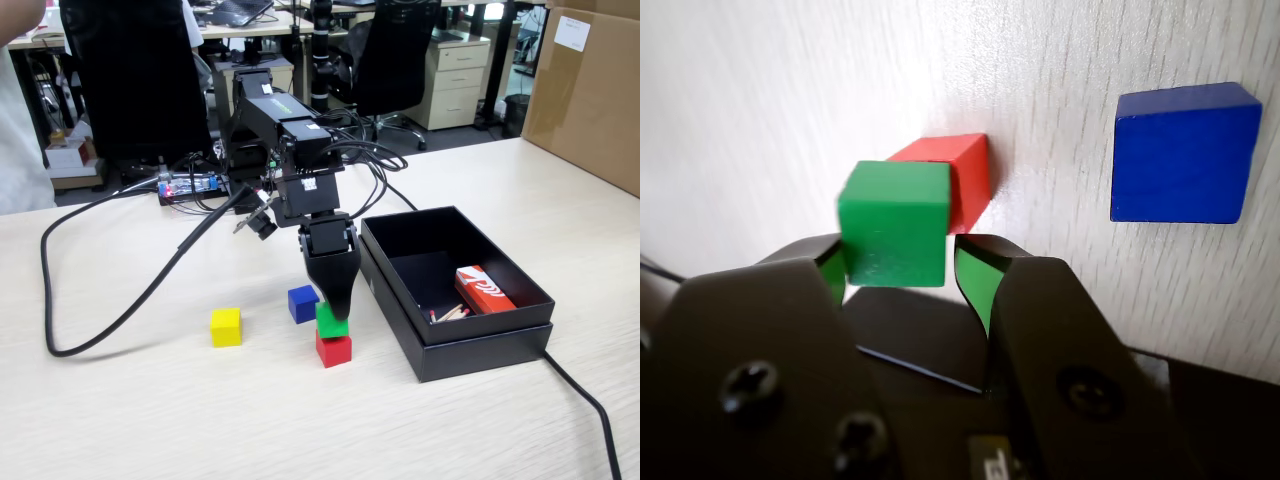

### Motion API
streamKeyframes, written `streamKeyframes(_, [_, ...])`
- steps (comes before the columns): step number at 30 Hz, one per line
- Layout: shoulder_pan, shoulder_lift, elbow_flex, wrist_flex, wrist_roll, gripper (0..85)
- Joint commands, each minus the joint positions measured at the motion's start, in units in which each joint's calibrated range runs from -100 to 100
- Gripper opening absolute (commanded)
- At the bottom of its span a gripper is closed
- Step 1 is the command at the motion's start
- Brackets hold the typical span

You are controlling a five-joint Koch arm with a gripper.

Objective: Put the green cube on top of the red cube

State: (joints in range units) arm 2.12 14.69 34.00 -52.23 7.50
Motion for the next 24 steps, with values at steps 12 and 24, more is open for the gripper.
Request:
streamKeyframes(12, [0.63, -0.87, 1.54, 2.25, -1.17, 41.9])
streamKeyframes(24, [0.98, -19.11, -4.9, 2.25, -1.37, 45.5])
